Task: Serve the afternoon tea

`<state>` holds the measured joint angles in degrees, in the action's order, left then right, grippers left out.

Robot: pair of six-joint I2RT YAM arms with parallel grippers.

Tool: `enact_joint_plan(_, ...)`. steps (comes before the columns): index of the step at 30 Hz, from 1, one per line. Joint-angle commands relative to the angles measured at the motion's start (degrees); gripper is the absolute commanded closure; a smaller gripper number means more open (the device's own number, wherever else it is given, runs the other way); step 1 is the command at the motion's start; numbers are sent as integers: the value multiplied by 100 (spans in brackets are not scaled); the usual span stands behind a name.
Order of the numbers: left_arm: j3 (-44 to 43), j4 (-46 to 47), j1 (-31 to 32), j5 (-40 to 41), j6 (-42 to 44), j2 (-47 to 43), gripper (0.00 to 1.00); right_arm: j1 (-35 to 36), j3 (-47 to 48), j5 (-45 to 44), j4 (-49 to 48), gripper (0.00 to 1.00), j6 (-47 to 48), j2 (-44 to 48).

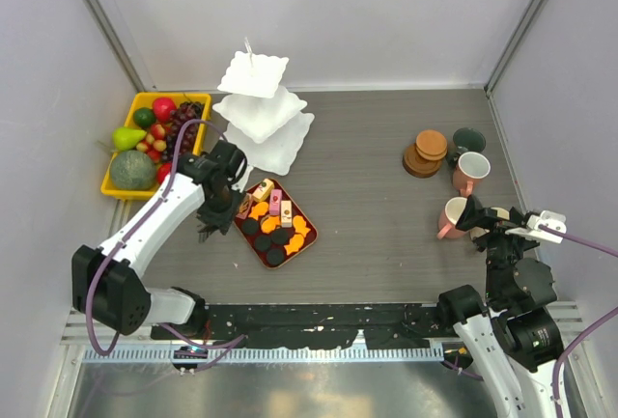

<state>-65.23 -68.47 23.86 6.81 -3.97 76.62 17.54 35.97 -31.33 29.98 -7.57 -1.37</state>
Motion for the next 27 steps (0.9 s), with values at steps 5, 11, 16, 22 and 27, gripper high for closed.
enact_joint_plan(5, -367, -175, -39, -154, -16, -472, 75, 30, 7, 22, -256, 5, 63, -39)
enact_joint_plan(11, -648, -211, -171, 74, -78, -710, 78, 30, 7, 31, -264, 5, 63, -57)
enact_joint_plan(16, -824, 166, -390, 260, -131, -675, 79, 30, 7, 31, -264, 5, 63, -74)
enact_joint_plan(22, -1193, 869, -707, 268, -174, -78, 79, 39, -2, 22, -273, 4, 63, -83)
enact_joint_plan(27, -1685, 1476, -1137, 58, -271, 721, 79, 30, -2, 13, -273, 5, 72, -66)
